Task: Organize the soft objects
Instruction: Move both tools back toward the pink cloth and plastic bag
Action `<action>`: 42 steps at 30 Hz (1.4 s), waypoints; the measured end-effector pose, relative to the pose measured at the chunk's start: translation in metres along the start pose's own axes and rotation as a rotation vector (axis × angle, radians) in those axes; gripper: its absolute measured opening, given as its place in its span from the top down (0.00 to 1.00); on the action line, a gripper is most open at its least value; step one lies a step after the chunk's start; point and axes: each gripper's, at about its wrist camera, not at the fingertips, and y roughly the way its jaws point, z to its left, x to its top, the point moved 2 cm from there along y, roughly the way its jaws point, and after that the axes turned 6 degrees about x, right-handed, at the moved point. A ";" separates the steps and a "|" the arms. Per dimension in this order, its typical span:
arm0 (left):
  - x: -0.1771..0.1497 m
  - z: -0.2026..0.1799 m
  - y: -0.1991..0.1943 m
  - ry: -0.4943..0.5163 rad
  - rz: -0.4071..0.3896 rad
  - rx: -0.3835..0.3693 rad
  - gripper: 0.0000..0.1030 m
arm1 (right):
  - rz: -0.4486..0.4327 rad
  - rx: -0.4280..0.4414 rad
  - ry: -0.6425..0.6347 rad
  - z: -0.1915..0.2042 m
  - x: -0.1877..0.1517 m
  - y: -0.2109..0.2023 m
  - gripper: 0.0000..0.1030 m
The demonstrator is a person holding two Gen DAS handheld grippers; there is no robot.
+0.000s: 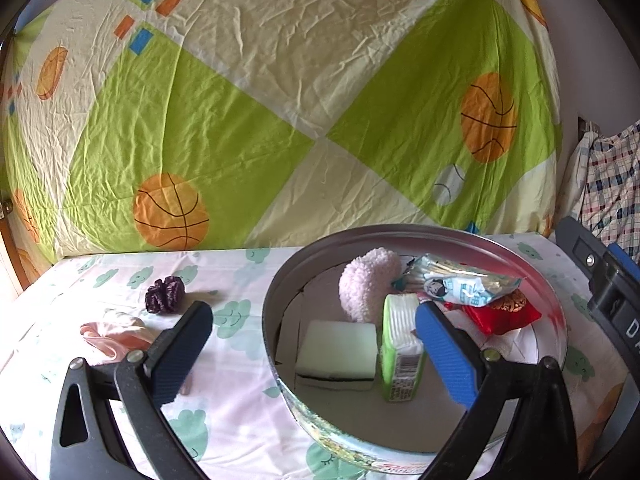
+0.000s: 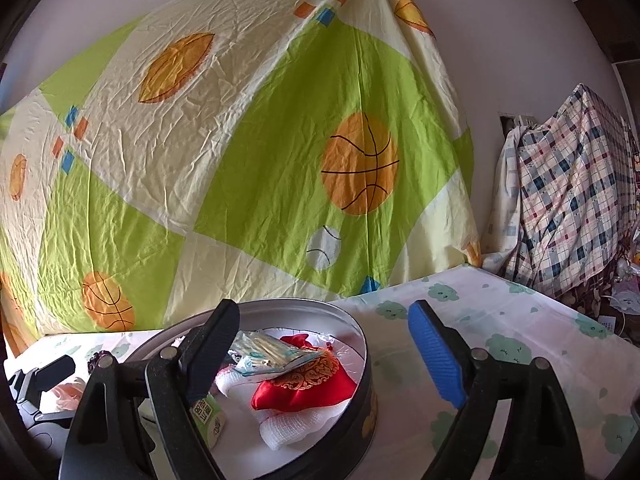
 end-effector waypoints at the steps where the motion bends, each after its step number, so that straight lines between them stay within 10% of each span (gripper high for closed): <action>1: 0.000 0.001 -0.002 0.004 -0.006 0.003 0.00 | 0.001 0.001 -0.002 0.002 -0.001 -0.001 0.15; 42: -0.019 0.085 -0.010 -0.019 0.018 0.076 0.00 | -0.052 -0.011 -0.074 0.075 -0.018 -0.048 0.14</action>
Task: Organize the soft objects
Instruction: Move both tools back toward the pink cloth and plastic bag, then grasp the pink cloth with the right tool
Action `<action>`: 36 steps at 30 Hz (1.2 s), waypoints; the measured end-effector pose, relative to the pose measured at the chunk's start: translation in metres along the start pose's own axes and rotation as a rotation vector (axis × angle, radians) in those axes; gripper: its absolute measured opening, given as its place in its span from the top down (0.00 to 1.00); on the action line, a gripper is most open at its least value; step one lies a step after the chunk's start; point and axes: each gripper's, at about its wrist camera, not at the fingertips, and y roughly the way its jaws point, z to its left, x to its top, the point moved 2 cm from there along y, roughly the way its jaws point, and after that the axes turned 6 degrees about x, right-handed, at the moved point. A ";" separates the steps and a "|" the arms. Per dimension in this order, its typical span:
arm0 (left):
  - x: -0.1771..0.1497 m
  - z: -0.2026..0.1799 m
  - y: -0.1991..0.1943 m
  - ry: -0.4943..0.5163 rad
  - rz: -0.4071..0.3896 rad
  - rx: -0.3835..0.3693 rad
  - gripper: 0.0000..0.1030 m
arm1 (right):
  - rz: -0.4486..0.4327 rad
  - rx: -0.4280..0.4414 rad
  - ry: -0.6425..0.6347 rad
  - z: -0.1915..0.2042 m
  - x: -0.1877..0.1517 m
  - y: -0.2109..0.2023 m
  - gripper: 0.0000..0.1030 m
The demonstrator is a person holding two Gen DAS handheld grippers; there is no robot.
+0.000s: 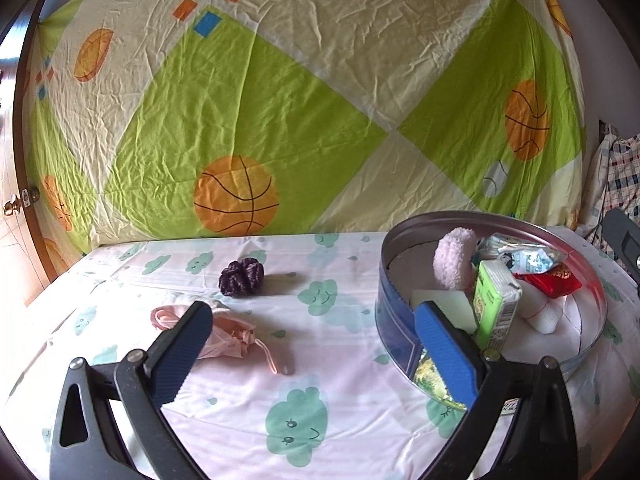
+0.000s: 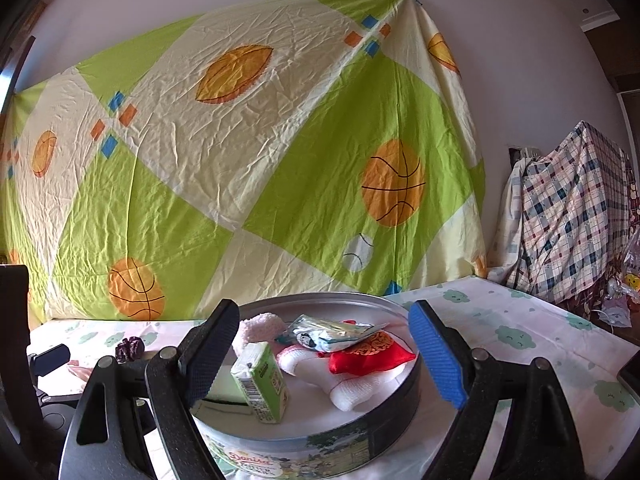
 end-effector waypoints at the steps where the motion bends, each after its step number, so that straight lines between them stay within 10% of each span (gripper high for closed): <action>1: 0.000 0.004 0.001 -0.001 0.000 0.004 0.00 | 0.001 0.005 0.001 0.004 -0.001 0.000 0.14; 36: -0.003 0.134 0.046 -0.091 0.047 0.165 0.00 | 0.082 0.207 -0.023 0.144 -0.024 0.030 0.14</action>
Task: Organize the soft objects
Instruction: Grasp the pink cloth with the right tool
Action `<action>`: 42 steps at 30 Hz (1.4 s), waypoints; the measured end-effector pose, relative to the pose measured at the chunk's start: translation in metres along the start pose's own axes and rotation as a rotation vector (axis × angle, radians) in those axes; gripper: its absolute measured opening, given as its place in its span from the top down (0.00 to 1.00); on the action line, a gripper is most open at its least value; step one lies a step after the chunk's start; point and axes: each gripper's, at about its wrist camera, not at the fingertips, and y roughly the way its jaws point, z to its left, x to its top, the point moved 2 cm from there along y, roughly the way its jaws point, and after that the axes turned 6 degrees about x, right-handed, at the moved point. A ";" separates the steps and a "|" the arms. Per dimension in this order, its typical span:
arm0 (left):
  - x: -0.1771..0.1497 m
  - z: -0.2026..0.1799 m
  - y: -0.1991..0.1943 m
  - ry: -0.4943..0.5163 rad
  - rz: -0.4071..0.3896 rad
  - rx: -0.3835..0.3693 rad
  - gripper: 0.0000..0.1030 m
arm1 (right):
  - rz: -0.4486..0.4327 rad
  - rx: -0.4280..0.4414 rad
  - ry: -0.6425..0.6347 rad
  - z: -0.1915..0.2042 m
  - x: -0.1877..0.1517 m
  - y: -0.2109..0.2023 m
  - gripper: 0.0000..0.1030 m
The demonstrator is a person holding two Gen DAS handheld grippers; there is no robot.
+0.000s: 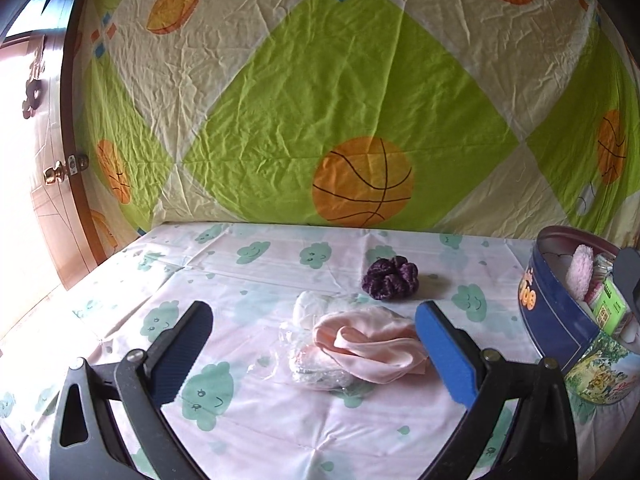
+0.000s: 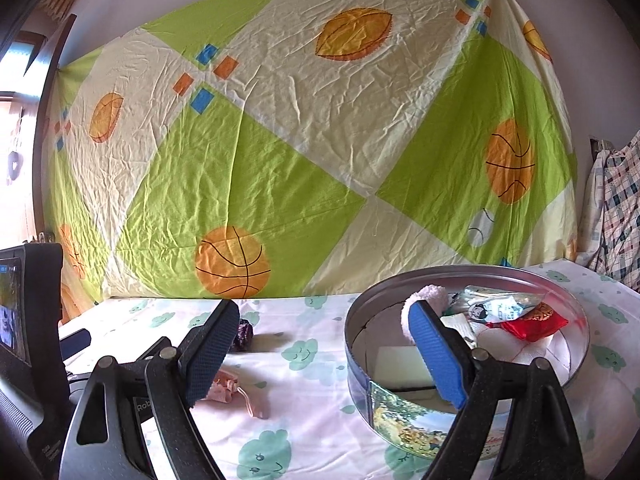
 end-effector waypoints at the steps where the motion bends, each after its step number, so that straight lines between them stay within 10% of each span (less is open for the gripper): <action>1: 0.000 0.003 0.002 -0.004 0.003 0.002 0.00 | 0.003 0.004 0.000 0.003 0.000 0.002 0.14; 28: 0.011 0.104 0.057 -0.122 0.083 0.255 0.00 | 0.166 0.137 -0.035 0.064 -0.012 0.062 0.15; 42: 0.011 0.104 0.061 -0.121 0.101 0.246 0.00 | 0.644 0.326 -0.022 0.094 -0.056 0.156 0.27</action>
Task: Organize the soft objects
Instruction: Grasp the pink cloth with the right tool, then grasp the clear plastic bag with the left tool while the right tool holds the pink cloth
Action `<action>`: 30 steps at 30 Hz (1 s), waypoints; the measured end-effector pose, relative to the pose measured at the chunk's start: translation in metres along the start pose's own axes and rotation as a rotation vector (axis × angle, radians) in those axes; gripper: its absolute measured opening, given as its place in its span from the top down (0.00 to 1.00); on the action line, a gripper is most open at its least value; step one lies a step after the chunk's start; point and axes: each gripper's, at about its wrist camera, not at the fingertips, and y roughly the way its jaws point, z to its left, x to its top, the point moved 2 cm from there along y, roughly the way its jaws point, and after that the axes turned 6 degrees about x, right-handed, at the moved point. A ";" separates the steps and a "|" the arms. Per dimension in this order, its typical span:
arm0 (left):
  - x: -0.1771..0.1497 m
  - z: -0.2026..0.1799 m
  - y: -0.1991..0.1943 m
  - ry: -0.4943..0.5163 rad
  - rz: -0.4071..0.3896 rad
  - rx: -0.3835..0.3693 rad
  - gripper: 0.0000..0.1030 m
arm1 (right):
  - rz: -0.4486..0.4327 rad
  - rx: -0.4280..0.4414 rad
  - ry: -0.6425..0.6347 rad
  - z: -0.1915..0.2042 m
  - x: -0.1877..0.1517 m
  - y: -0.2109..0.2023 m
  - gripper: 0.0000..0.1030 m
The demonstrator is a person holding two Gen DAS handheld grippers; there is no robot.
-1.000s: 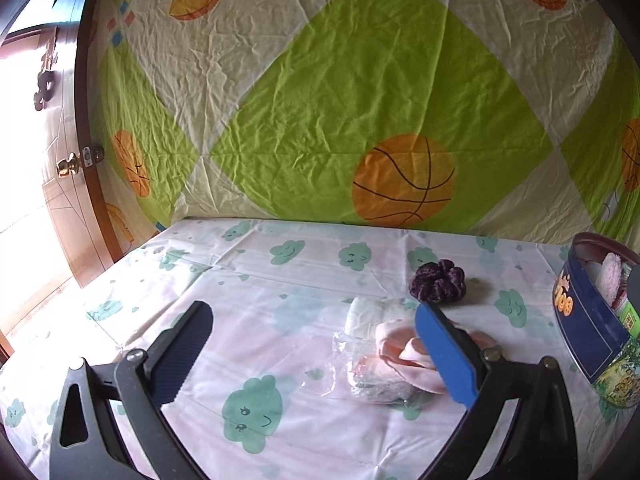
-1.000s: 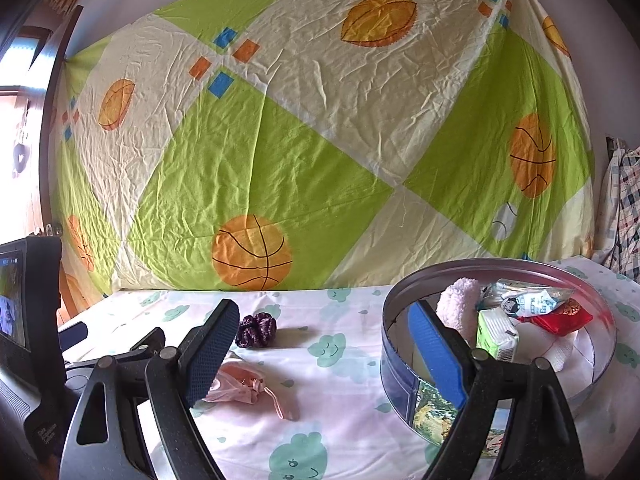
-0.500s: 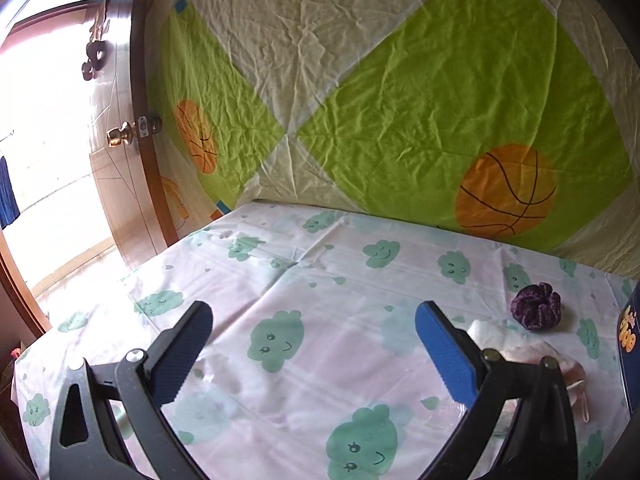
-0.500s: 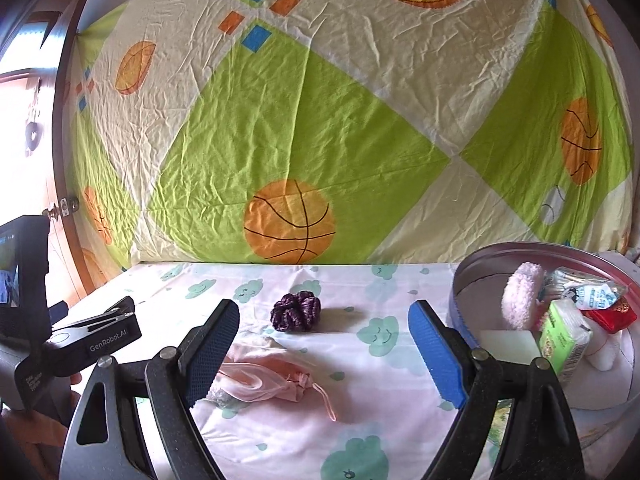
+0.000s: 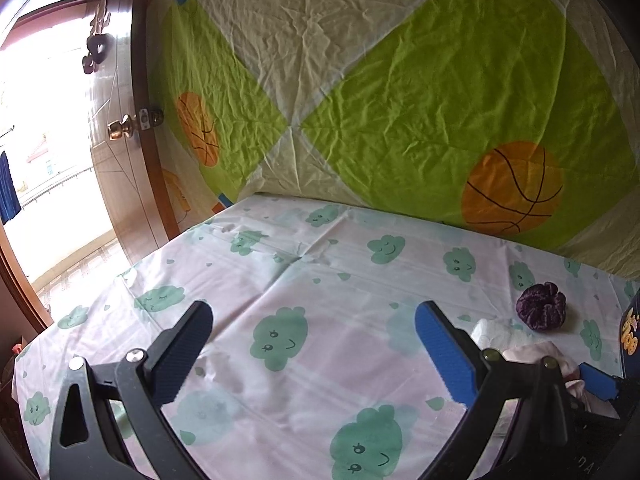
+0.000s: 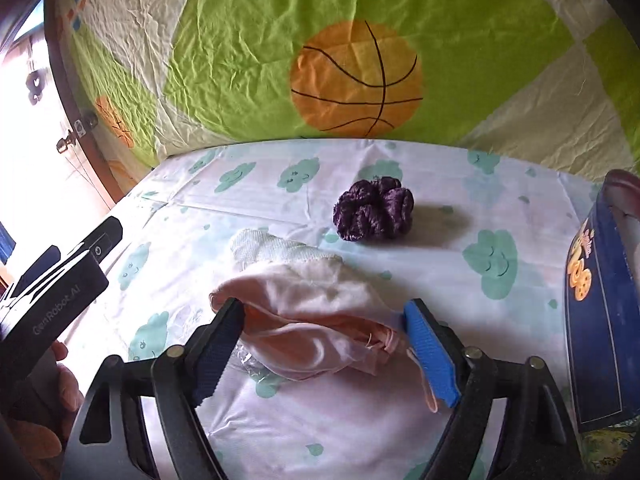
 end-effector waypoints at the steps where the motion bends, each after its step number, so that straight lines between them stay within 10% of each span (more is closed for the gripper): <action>1: 0.000 -0.001 0.000 0.005 -0.002 0.000 0.00 | 0.009 0.012 0.013 -0.003 -0.001 0.001 0.38; 5: -0.001 -0.002 -0.001 0.013 -0.004 -0.009 0.00 | 0.026 0.038 0.075 -0.015 -0.003 0.002 0.86; 17: -0.005 -0.005 0.000 0.026 0.018 -0.049 0.00 | -0.181 0.045 0.032 -0.013 -0.019 -0.058 0.95; 24: -0.006 -0.013 -0.004 0.060 0.013 -0.081 0.00 | -0.123 0.014 -0.018 -0.017 -0.041 -0.074 0.94; 27: -0.006 -0.014 -0.005 0.063 0.011 -0.082 0.00 | -0.117 0.008 -0.036 -0.019 -0.046 -0.078 0.79; 29: -0.006 -0.012 -0.005 0.055 0.015 -0.083 0.00 | -0.138 0.004 -0.055 -0.016 -0.045 -0.081 0.26; 30: -0.006 -0.011 -0.004 0.050 0.017 -0.082 0.00 | -0.150 -0.008 -0.067 -0.014 -0.043 -0.082 0.18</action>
